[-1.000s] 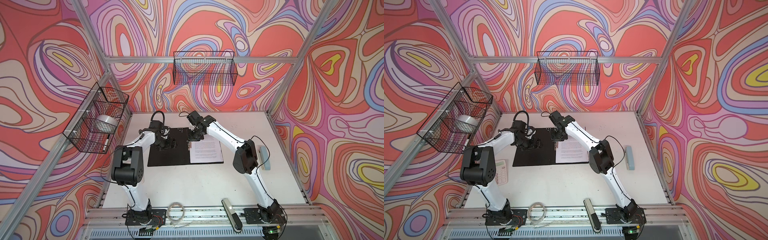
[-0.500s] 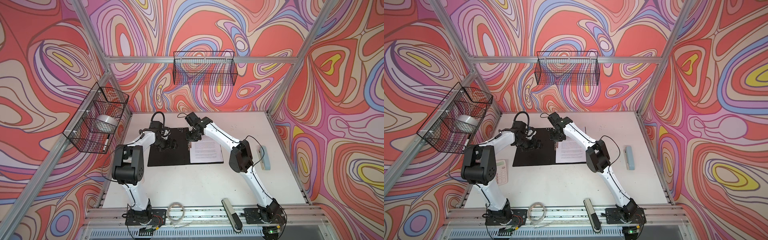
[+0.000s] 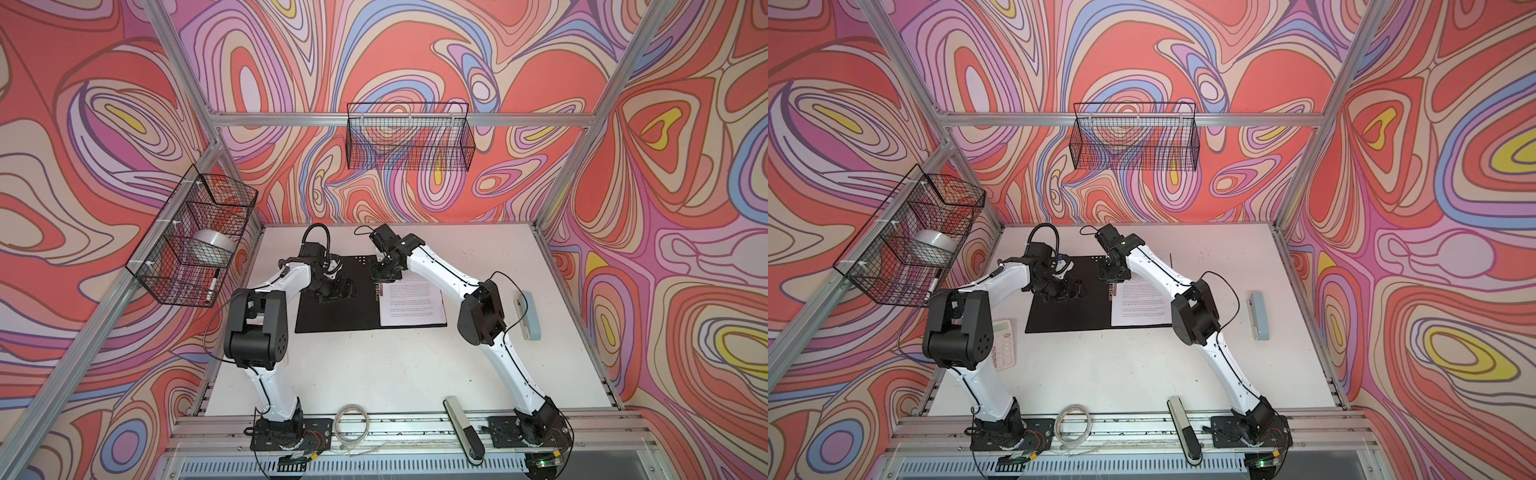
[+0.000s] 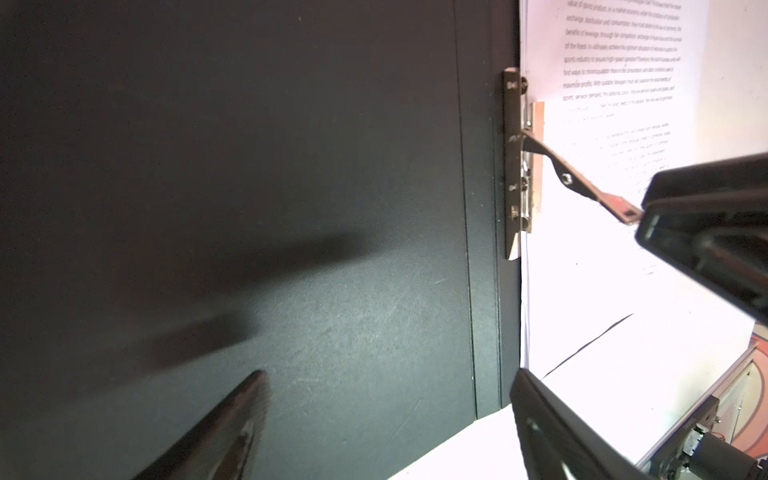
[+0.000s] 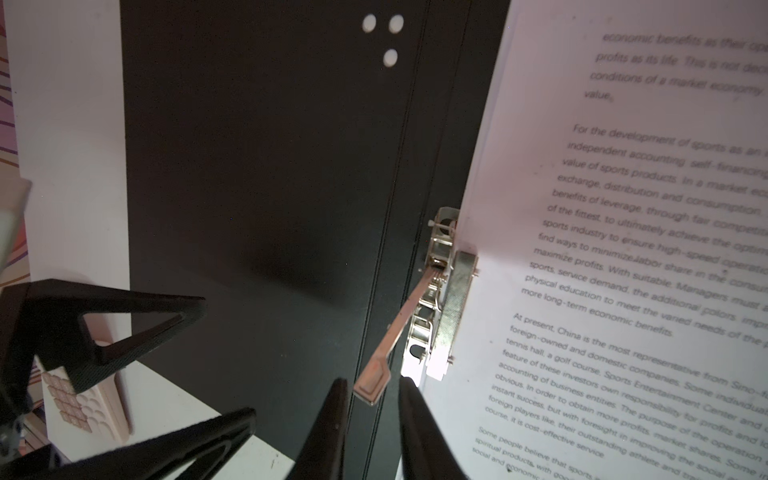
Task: Put the files into the folder
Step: 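Move the right gripper to the raised clip lever and push it down, then press the clip lever flat against the papers with the right gripper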
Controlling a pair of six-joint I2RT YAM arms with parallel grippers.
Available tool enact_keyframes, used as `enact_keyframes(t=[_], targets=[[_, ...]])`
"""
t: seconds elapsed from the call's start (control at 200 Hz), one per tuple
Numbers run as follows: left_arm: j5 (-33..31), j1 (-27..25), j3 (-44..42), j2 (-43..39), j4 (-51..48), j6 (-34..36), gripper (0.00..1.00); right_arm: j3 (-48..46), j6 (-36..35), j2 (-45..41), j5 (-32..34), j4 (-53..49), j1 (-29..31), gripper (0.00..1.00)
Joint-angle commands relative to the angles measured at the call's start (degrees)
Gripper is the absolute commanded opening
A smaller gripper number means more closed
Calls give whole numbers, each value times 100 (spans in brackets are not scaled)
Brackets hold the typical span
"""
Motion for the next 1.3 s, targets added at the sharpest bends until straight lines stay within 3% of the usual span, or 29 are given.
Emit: enact_keyframes(t=[0.0, 0.411, 1.292], targets=[[81, 27, 111, 124, -189, 130, 91, 146, -75, 199, 22, -145, 28, 23], [-306, 27, 315, 439, -315, 97, 90, 220, -161, 349, 203, -431, 28, 22], [-430, 27, 509, 696, -408, 59, 90, -48, -280, 364, 557, -845, 28, 12]])
